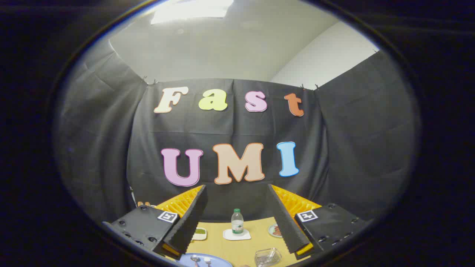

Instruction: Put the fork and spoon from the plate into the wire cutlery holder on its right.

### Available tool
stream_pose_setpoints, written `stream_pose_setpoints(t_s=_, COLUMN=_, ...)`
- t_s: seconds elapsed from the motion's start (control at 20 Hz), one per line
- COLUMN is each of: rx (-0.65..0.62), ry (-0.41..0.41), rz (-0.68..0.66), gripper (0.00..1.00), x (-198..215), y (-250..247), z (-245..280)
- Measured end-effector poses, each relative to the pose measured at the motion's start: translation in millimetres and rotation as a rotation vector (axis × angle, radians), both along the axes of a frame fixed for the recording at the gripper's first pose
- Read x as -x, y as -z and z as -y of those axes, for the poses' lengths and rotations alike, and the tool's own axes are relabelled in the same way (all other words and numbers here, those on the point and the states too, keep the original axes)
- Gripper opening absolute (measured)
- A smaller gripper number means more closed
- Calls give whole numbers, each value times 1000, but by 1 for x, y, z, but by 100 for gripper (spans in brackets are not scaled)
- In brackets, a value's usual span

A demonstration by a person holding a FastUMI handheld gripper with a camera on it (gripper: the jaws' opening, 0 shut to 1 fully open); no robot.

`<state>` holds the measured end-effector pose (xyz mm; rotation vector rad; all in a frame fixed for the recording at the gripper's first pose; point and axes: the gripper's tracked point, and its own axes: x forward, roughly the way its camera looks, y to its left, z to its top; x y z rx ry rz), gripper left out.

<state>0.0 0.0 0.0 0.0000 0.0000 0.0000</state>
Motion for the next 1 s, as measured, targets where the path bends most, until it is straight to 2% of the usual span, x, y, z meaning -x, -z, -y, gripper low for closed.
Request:
stream_pose_setpoints(t_s=0.5, rx=-7, ry=-91, rz=-55, gripper=100, x=-17, y=22, z=-7)
stream_pose_setpoints(t_s=1.0, rx=-16, ry=-171, rz=-105, gripper=100, x=-16, y=41, z=-16)
